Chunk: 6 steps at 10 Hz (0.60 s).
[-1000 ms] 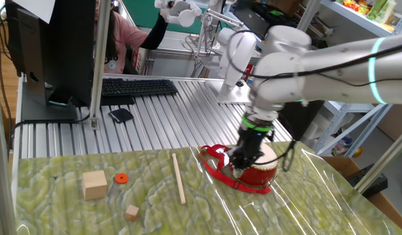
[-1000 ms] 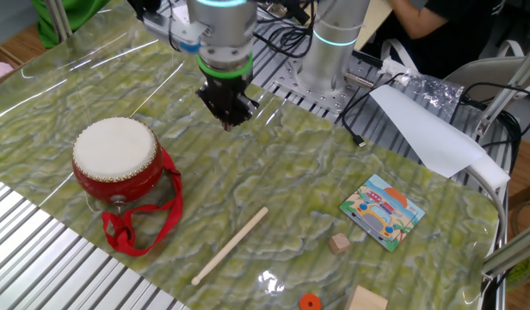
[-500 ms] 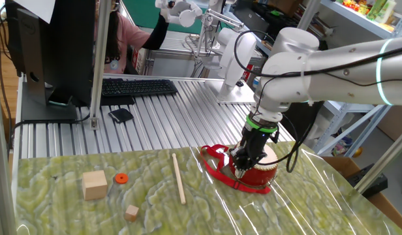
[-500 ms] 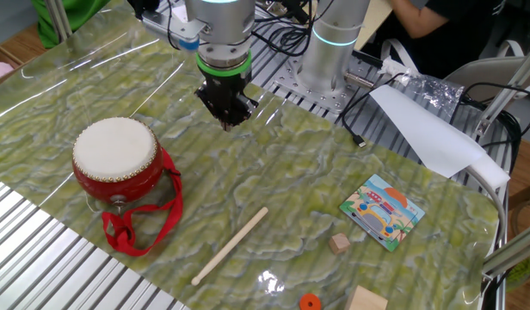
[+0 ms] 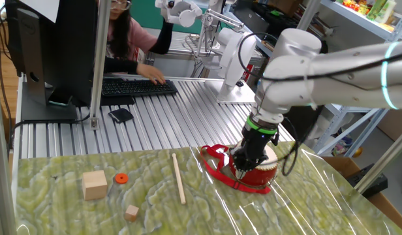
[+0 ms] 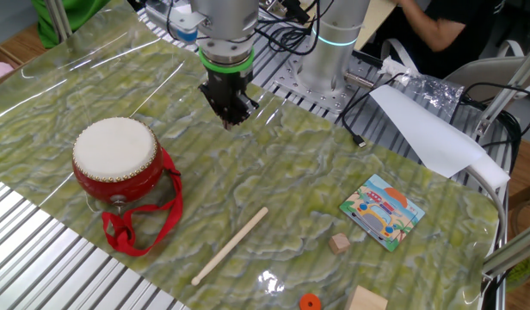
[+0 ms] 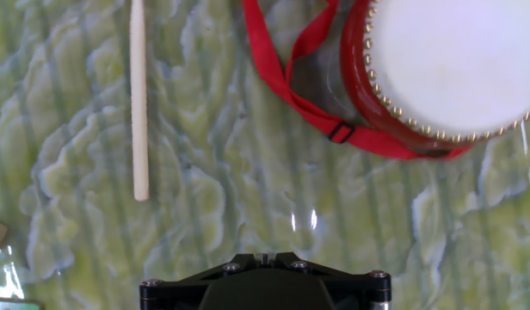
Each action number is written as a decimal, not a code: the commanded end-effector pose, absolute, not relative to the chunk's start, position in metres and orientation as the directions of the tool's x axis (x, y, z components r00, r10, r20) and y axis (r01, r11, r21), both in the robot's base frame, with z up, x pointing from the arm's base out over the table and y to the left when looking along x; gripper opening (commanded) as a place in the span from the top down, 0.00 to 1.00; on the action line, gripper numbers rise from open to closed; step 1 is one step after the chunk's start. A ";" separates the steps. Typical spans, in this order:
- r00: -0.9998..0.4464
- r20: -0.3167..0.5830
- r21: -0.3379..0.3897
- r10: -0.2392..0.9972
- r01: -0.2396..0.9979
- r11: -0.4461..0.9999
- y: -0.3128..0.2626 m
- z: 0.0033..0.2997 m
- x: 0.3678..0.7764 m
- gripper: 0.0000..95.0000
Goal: Play the drum
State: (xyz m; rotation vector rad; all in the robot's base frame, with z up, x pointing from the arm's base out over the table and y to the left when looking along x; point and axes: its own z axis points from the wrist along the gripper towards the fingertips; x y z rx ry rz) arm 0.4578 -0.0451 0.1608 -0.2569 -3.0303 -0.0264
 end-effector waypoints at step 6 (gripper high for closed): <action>-0.975 0.129 0.014 0.180 0.183 0.983 -0.045 0.160 0.460 1.00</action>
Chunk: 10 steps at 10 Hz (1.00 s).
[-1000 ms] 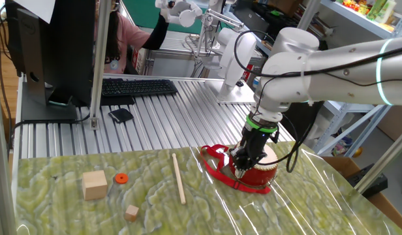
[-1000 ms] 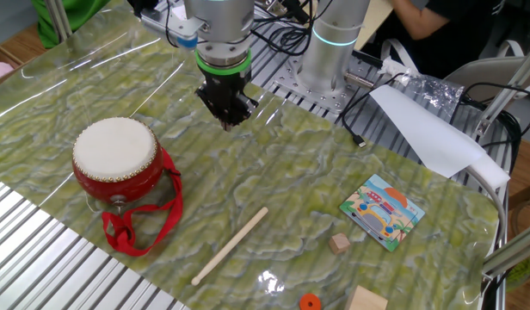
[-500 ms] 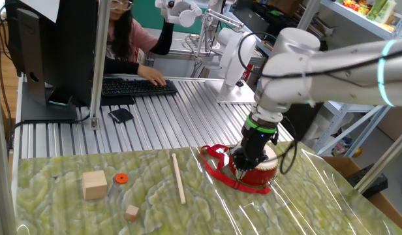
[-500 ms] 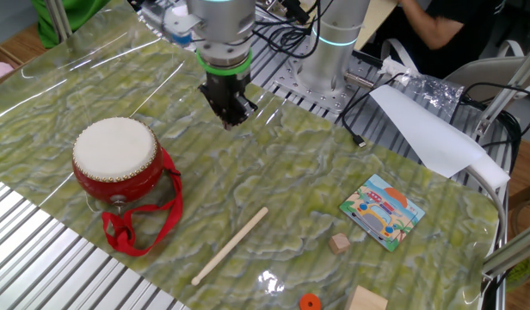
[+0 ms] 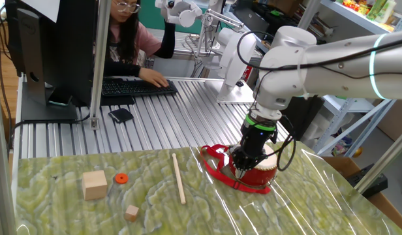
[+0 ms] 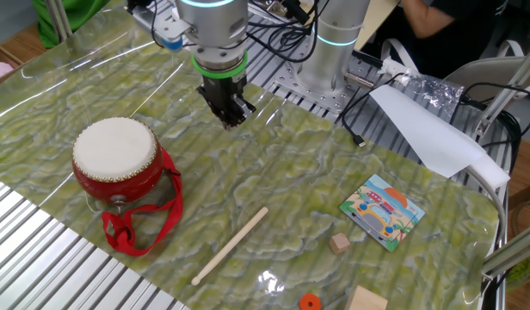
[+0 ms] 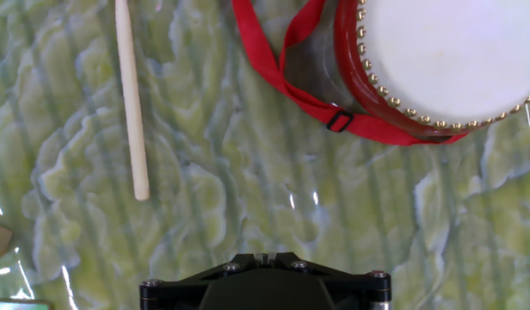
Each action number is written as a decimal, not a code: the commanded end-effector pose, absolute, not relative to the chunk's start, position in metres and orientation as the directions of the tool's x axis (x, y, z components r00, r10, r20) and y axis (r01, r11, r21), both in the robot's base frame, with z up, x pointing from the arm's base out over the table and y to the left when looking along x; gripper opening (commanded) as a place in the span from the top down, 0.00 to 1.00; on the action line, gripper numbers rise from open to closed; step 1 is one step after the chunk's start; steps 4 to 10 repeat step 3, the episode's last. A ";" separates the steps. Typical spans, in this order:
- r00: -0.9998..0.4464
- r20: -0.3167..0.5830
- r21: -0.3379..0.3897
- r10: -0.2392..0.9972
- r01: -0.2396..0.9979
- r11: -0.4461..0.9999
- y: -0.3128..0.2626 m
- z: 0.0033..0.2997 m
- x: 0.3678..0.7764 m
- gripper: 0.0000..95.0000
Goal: Play the drum
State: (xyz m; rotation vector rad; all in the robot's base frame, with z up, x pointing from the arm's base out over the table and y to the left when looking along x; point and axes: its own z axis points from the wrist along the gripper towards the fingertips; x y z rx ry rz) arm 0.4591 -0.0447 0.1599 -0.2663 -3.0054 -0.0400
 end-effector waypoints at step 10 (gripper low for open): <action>-0.974 0.138 0.012 0.179 0.182 0.983 -0.044 0.159 0.459 1.00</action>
